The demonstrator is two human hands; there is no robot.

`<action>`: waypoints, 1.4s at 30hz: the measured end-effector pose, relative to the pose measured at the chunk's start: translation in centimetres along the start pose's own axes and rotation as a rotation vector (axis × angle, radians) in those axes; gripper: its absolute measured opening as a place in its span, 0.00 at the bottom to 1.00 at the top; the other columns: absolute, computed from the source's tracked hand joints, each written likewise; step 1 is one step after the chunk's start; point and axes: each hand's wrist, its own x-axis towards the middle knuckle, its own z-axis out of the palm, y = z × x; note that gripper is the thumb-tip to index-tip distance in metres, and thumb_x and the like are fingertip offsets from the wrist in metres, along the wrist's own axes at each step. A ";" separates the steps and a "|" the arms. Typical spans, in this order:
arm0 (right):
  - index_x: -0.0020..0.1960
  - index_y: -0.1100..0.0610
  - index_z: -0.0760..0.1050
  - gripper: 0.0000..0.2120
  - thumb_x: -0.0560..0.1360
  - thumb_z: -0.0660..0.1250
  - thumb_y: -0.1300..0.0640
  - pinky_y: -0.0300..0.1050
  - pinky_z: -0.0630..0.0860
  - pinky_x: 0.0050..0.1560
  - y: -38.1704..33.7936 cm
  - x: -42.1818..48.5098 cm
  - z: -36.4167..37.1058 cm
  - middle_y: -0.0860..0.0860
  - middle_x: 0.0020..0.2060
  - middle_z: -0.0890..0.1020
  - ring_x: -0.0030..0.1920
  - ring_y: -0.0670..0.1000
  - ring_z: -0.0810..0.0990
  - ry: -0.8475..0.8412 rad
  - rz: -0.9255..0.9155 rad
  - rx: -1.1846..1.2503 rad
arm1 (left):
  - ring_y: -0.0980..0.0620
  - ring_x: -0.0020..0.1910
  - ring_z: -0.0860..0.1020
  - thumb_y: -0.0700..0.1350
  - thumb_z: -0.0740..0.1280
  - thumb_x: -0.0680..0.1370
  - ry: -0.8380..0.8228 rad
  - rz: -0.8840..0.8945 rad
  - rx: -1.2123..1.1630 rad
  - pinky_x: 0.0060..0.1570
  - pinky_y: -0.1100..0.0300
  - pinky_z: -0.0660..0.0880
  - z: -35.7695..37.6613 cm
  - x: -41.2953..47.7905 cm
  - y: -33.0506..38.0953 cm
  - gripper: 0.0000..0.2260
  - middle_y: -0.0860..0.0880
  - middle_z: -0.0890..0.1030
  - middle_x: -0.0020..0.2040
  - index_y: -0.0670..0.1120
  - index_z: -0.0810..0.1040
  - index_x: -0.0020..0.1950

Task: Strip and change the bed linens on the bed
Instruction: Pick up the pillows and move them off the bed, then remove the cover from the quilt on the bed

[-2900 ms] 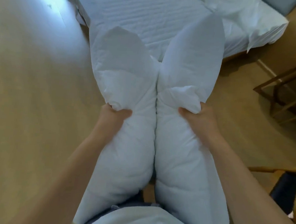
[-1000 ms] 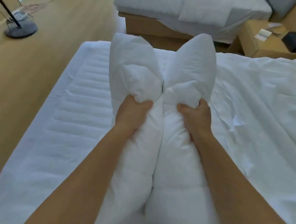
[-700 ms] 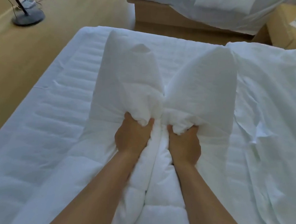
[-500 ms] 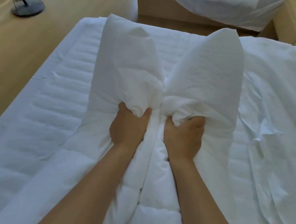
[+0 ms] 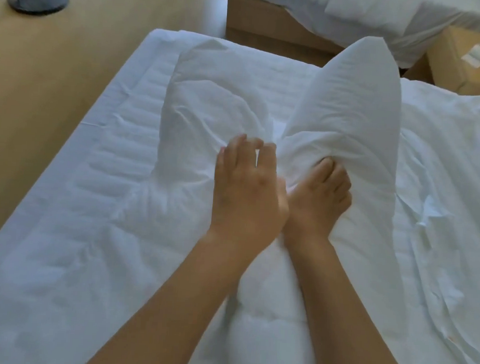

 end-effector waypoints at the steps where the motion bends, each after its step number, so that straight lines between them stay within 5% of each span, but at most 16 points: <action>1: 0.69 0.66 0.62 0.35 0.70 0.63 0.46 0.56 0.60 0.63 -0.3 -0.3 0.0 0.62 0.67 0.67 0.67 0.61 0.64 0.018 -0.024 0.004 | 0.37 0.59 0.73 0.43 0.60 0.74 -0.056 -0.005 -0.080 0.63 0.49 0.67 0.1 -0.4 -0.4 0.17 0.37 0.77 0.55 0.35 0.76 0.59; 5: 0.69 0.65 0.65 0.35 0.68 0.70 0.51 0.57 0.62 0.63 0.8 -1.0 -0.3 0.62 0.65 0.69 0.66 0.63 0.67 0.067 -0.053 0.030 | 0.46 0.67 0.67 0.45 0.56 0.81 -0.402 -0.244 -0.348 0.63 0.64 0.59 3.1 -2.6 -3.4 0.20 0.43 0.70 0.67 0.41 0.66 0.71; 11: 0.69 0.64 0.66 0.32 0.70 0.70 0.52 0.55 0.63 0.63 6.7 -0.6 -1.4 0.61 0.64 0.71 0.64 0.61 0.69 0.087 -0.064 0.086 | 0.53 0.72 0.63 0.60 0.52 0.80 -0.637 -0.373 -0.649 0.70 0.48 0.61 9.3 -5.9 -0.4 0.25 0.54 0.67 0.72 0.56 0.56 0.76; 17: 0.68 0.63 0.66 0.31 0.72 0.70 0.49 0.52 0.64 0.60 20.2 3.0 -3.6 0.60 0.64 0.71 0.63 0.60 0.70 0.027 0.006 0.193 | 0.51 0.74 0.58 0.64 0.49 0.73 -0.729 -0.265 -0.511 0.70 0.42 0.58 15.1 -7.2 9.8 0.33 0.51 0.61 0.75 0.57 0.50 0.77; 22: 0.70 0.62 0.63 0.28 0.77 0.63 0.47 0.56 0.67 0.61 35.5 8.0 -5.8 0.60 0.65 0.69 0.64 0.61 0.67 -0.178 0.178 0.174 | 0.49 0.77 0.47 0.62 0.54 0.79 -0.827 -0.079 -0.291 0.73 0.42 0.48 22.8 -9.3 21.5 0.32 0.47 0.50 0.78 0.56 0.43 0.77; 25: 0.73 0.58 0.59 0.25 0.80 0.54 0.48 0.59 0.65 0.65 41.5 9.1 -6.1 0.61 0.68 0.67 0.67 0.62 0.66 -0.278 0.422 0.166 | 0.49 0.77 0.45 0.60 0.54 0.80 -0.915 0.105 -0.262 0.73 0.46 0.45 26.2 -11.0 26.3 0.30 0.48 0.48 0.79 0.53 0.47 0.78; 27: 0.75 0.54 0.54 0.28 0.80 0.52 0.43 0.61 0.59 0.68 43.1 8.1 -5.3 0.59 0.73 0.61 0.71 0.61 0.61 -0.327 0.472 0.116 | 0.48 0.77 0.48 0.56 0.58 0.80 -0.792 0.191 -0.284 0.74 0.48 0.47 27.2 -12.0 26.3 0.28 0.48 0.53 0.78 0.50 0.54 0.78; 31: 0.77 0.46 0.43 0.37 0.74 0.51 0.31 0.66 0.46 0.70 42.2 3.5 -2.1 0.53 0.77 0.48 0.76 0.57 0.46 -0.644 0.316 0.130 | 0.44 0.76 0.53 0.56 0.70 0.73 -0.456 -0.213 -0.168 0.72 0.48 0.48 27.2 -12.5 21.6 0.38 0.43 0.57 0.76 0.46 0.56 0.77; 36: 0.76 0.44 0.37 0.45 0.67 0.48 0.24 0.70 0.37 0.68 40.4 0.3 1.1 0.55 0.76 0.37 0.75 0.59 0.34 -0.752 0.202 0.002 | 0.46 0.76 0.42 0.74 0.69 0.55 -0.675 -0.783 -0.028 0.70 0.37 0.45 27.0 -11.8 17.0 0.61 0.46 0.43 0.78 0.57 0.35 0.75; 39: 0.75 0.43 0.36 0.48 0.64 0.47 0.22 0.68 0.37 0.68 39.1 -0.3 1.4 0.54 0.76 0.38 0.75 0.57 0.35 -0.747 0.230 0.087 | 0.43 0.76 0.48 0.78 0.66 0.50 -0.791 -0.910 0.011 0.70 0.37 0.48 27.1 -11.6 15.1 0.66 0.44 0.50 0.77 0.56 0.32 0.75; 42: 0.75 0.43 0.32 0.49 0.63 0.49 0.22 0.67 0.38 0.69 37.0 -1.6 1.2 0.53 0.76 0.36 0.75 0.56 0.35 -0.806 0.176 0.081 | 0.42 0.70 0.66 0.72 0.72 0.53 -0.841 -1.000 -0.291 0.70 0.43 0.61 27.0 -12.1 14.2 0.65 0.46 0.65 0.73 0.51 0.38 0.76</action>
